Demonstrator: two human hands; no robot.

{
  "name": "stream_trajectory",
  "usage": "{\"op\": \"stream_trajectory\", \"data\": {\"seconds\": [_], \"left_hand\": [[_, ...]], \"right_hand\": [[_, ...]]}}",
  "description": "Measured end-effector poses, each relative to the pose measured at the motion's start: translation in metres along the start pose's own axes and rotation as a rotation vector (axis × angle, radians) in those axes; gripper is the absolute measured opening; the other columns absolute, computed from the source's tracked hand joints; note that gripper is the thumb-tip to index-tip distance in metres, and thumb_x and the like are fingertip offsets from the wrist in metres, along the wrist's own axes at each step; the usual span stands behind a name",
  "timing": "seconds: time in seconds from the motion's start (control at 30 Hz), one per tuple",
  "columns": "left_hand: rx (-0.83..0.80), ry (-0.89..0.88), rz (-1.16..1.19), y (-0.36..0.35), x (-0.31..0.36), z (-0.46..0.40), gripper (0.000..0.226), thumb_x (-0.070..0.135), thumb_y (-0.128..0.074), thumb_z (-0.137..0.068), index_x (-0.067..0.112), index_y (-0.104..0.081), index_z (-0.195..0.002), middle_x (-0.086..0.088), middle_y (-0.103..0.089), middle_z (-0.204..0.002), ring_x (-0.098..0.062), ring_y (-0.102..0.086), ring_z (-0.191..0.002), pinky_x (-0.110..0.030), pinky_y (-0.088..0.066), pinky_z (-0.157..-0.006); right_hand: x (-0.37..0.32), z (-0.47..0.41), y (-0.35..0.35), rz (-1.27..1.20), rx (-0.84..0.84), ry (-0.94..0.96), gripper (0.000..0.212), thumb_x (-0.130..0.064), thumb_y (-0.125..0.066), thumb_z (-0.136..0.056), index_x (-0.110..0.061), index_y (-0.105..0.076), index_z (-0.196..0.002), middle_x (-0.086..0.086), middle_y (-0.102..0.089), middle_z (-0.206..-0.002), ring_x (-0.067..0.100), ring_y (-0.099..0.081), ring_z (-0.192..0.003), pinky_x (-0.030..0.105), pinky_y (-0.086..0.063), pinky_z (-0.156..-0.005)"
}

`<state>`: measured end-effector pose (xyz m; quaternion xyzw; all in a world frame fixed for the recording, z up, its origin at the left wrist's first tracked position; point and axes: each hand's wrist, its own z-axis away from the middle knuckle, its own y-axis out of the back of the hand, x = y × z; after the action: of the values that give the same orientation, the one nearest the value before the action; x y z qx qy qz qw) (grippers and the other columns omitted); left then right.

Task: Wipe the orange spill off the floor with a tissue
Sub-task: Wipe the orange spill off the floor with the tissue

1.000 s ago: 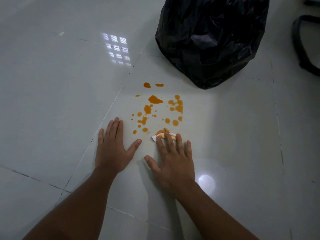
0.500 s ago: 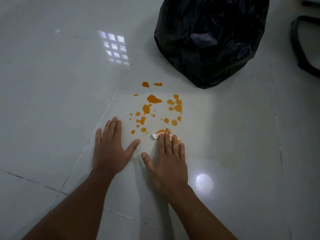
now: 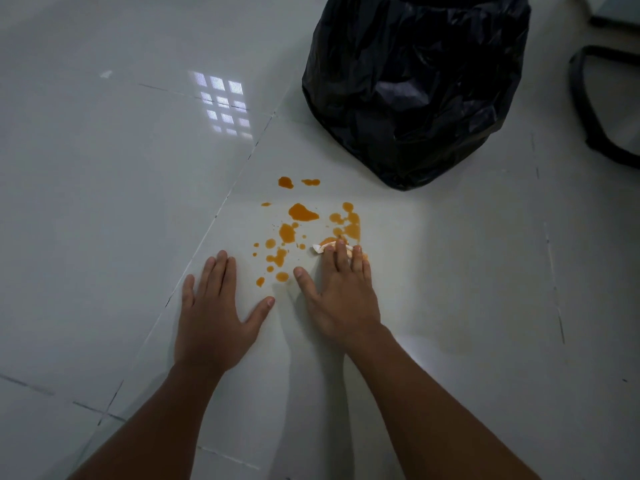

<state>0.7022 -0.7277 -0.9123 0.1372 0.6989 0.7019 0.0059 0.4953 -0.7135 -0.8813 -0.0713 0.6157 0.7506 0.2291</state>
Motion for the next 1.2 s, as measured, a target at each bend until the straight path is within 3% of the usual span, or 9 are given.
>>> {"op": "stream_trajectory", "data": {"seconds": [0.4,0.57,0.7,0.9,1.03,1.2], "left_hand": [[0.0,-0.005,0.004,-0.001,-0.001,-0.001,0.099,0.078,-0.023,-0.087,0.007,-0.022,-0.157,-0.006,-0.02,-0.166,-0.02,-0.013,-0.155,-0.048,-0.013,-0.125],[0.003,-0.008,0.01,0.0,-0.001,-0.002,0.099,0.077,-0.025,-0.087,0.007,-0.023,-0.157,-0.007,-0.022,-0.166,-0.02,-0.014,-0.155,-0.049,-0.013,-0.125],[0.006,-0.007,0.013,0.0,-0.001,-0.001,0.099,0.078,-0.025,-0.087,0.007,-0.025,-0.156,-0.007,-0.023,-0.165,-0.021,-0.016,-0.154,-0.05,-0.016,-0.125],[0.018,-0.006,0.023,-0.002,-0.001,-0.001,0.096,0.074,-0.028,-0.088,0.007,-0.027,-0.156,-0.007,-0.025,-0.165,-0.021,-0.018,-0.154,-0.051,-0.017,-0.124],[0.032,-0.009,0.027,-0.002,-0.001,0.0,0.094,0.072,-0.031,-0.088,0.006,-0.029,-0.155,-0.007,-0.026,-0.164,-0.021,-0.019,-0.153,-0.051,-0.018,-0.124],[0.034,-0.021,0.017,-0.002,-0.002,0.0,0.094,0.073,-0.029,-0.089,0.005,-0.031,-0.154,-0.008,-0.028,-0.163,-0.022,-0.022,-0.153,-0.051,-0.02,-0.123]], "right_hand": [[0.018,-0.075,0.024,0.011,0.024,0.045,0.072,-0.062,-0.015,-0.099,-0.018,-0.02,-0.156,0.003,-0.009,-0.166,0.027,0.001,-0.153,0.04,0.001,-0.124],[0.023,-0.083,0.04,-0.07,-0.042,0.079,0.056,-0.048,-0.019,-0.105,-0.02,-0.03,-0.153,0.002,-0.014,-0.165,0.025,-0.003,-0.153,0.041,-0.006,-0.124],[0.023,-0.066,0.039,-0.08,0.024,0.133,0.055,-0.04,-0.022,-0.106,-0.014,-0.023,-0.155,0.007,-0.01,-0.166,0.023,0.001,-0.153,0.035,0.001,-0.122],[0.012,-0.045,0.019,-0.186,0.036,-0.109,0.077,-0.052,-0.024,-0.102,-0.006,0.007,-0.156,0.011,0.009,-0.165,0.022,0.01,-0.152,0.035,0.007,-0.123],[0.009,-0.057,0.018,-0.129,0.048,-0.111,0.079,-0.054,-0.021,-0.102,-0.003,0.008,-0.155,0.013,0.01,-0.165,0.022,0.011,-0.152,0.036,0.009,-0.122],[0.014,-0.082,0.03,-0.09,0.037,-0.056,0.075,-0.054,-0.016,-0.102,-0.004,-0.003,-0.156,0.012,-0.002,-0.166,0.021,0.004,-0.153,0.04,0.003,-0.124]]}}
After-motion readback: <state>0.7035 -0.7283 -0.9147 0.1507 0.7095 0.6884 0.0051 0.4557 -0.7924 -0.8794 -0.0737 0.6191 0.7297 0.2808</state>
